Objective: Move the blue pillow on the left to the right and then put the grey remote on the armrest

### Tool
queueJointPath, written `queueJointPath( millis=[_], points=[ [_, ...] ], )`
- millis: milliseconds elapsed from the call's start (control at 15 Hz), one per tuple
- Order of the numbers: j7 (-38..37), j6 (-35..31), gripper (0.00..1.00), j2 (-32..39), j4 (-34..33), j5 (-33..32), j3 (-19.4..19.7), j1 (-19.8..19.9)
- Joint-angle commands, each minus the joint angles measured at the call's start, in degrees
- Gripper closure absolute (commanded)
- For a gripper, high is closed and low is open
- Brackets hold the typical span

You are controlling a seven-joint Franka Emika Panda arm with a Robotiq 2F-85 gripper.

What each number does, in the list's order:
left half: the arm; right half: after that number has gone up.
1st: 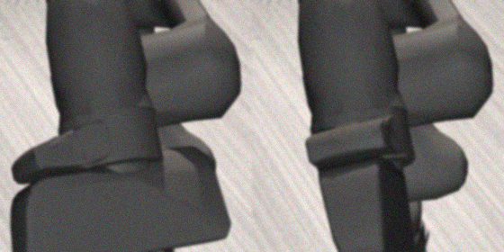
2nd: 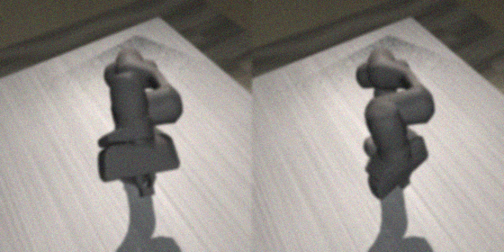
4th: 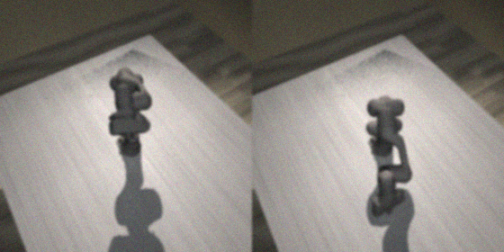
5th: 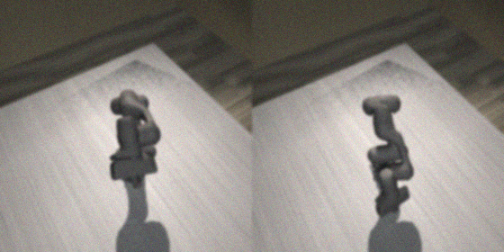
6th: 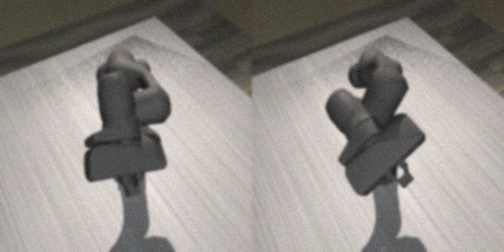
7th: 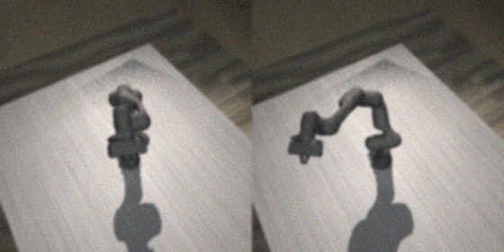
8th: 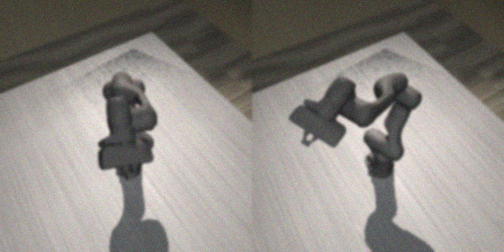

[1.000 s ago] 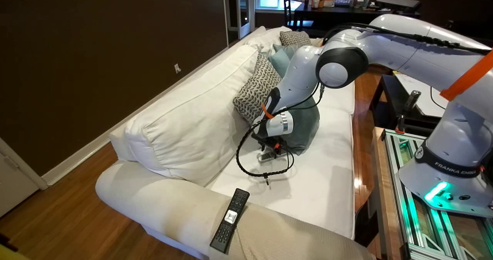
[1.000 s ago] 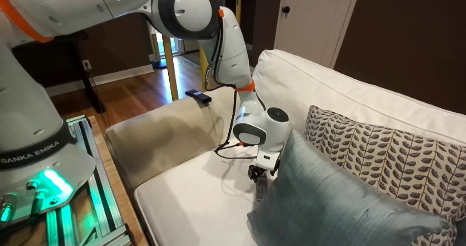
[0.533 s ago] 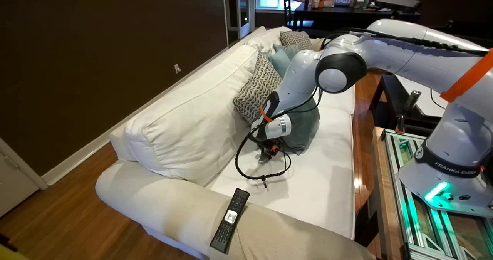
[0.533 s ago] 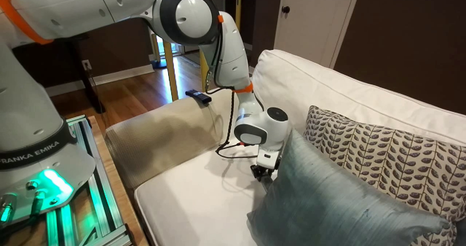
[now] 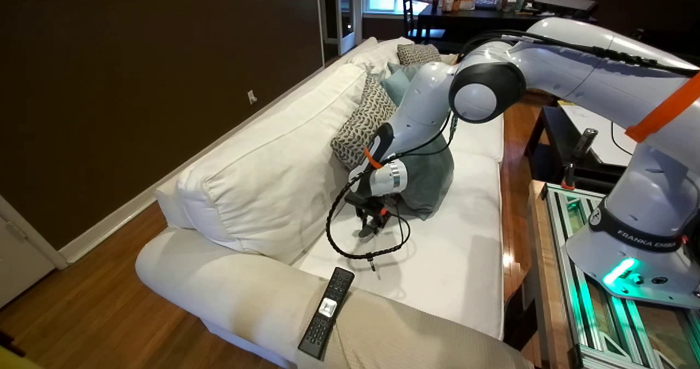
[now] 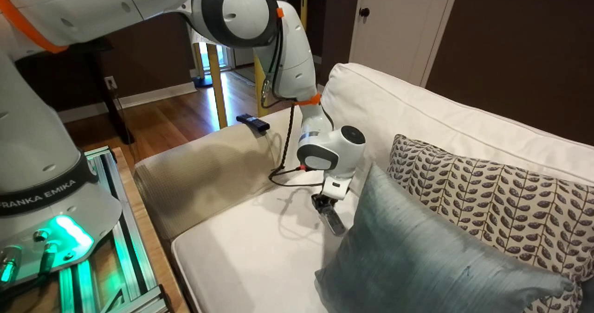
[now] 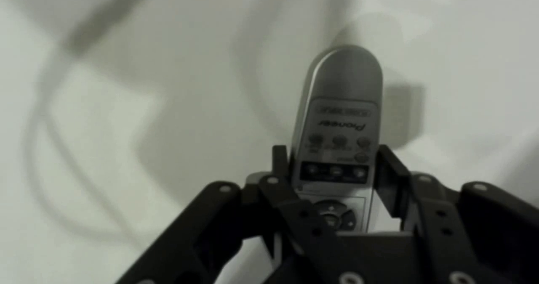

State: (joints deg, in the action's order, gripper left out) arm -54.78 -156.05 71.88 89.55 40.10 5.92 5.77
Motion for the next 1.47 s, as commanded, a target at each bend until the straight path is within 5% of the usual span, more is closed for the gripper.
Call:
queueJointPath(
  millis=[0, 667, 1400],
  points=[
    [5.16, 3.68, 0.73, -8.9, 8.13, -0.75, -3.17, 1.84],
    [13.57, 10.08, 0.73, -30.38, 27.03, -0.76, -3.37, -1.7],
    [3.51, 5.0, 0.73, -37.95, 36.32, -2.12, -4.15, -14.56]
  ],
)
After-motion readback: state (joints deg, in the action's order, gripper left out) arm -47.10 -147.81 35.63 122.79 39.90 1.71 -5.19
